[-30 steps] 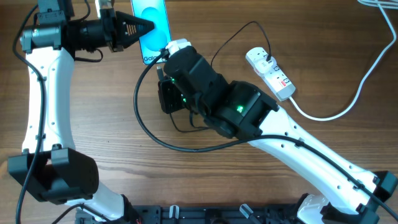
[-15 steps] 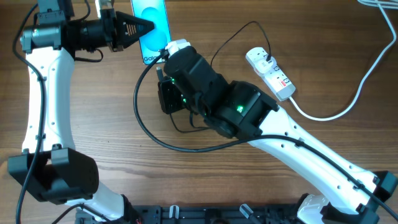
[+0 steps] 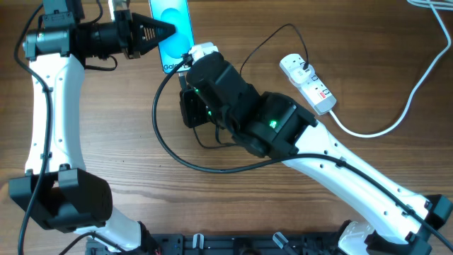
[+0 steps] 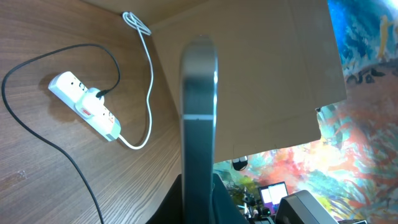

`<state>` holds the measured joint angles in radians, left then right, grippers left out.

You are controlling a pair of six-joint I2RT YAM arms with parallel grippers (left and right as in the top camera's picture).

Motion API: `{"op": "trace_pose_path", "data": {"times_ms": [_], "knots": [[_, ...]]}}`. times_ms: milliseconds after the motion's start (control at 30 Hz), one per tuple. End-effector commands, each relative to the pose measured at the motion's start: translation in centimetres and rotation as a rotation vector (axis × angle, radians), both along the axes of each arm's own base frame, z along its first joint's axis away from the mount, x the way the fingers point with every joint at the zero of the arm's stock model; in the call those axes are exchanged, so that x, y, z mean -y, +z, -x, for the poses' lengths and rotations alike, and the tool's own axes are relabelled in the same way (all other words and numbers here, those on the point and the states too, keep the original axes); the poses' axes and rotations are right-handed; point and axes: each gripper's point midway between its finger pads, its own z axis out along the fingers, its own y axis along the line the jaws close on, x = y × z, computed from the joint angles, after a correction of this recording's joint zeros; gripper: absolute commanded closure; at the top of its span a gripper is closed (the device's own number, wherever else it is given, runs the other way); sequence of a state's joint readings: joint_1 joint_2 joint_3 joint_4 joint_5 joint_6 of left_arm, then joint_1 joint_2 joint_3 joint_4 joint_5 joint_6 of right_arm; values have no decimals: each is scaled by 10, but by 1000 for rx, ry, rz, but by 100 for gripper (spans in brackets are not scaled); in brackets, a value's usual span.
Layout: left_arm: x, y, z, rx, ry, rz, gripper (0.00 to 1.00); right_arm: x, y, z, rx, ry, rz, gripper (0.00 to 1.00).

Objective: Plug charger to phone and switch on socket
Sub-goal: 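Push the USB-C plug up into the phone's bottom port with right gripper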

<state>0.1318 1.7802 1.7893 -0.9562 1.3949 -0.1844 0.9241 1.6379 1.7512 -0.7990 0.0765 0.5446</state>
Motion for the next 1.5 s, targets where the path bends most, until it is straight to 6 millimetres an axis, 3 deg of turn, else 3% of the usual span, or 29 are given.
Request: {"op": "trace_pose_path", "data": {"times_ms": [0, 533, 967, 1467], "knots": [[0, 8, 2, 42, -14, 9, 96, 4, 6, -3, 31, -8, 4, 95], [1, 8, 3, 40, -14, 10, 96, 7, 8, -8, 52, -36, 14, 96], [1, 8, 3, 39, -14, 10, 96, 3, 18, -15, 87, -38, -25, 95], [1, 6, 5, 10, -14, 14, 96, 2, 39, -34, 250, 6, 4, 95]]}}
